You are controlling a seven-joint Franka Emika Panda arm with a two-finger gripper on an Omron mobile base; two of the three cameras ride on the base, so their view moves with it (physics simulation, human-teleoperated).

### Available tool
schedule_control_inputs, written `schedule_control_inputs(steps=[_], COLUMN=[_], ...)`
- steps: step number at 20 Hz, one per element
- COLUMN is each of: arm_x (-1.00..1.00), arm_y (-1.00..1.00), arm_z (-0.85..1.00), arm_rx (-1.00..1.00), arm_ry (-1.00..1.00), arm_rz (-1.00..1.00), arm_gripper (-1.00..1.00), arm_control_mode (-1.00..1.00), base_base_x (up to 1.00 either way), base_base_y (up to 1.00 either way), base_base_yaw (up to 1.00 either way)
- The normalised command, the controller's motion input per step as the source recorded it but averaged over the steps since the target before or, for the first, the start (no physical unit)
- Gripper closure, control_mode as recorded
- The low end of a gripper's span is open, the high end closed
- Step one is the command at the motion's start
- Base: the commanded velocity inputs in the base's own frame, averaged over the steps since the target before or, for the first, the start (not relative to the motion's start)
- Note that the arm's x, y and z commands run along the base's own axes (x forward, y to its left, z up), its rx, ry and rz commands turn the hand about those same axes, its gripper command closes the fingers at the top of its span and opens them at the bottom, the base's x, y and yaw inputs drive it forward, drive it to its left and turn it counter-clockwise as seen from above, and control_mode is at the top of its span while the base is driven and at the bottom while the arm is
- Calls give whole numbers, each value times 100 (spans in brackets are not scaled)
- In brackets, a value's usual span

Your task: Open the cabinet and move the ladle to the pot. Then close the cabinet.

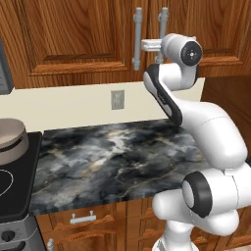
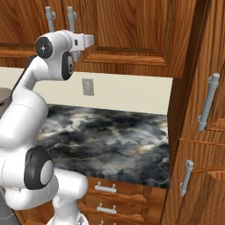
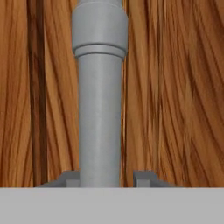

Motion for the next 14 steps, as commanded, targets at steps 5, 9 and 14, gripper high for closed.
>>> schedule_control_inputs(steps=[5,9,14], arm_x=[-30,-59,-60], arm_y=[0,0,-4], arm_z=[0,0,0], arm_rx=[0,0,0], arm_ry=[0,-1,0], arm_rz=[0,12,20], arm_gripper=[100,100,100], arm_control_mode=[-100,-100,-100], base_base_x=[0,0,0], base_base_y=[0,0,0], base_base_yaw=[0,0,0])
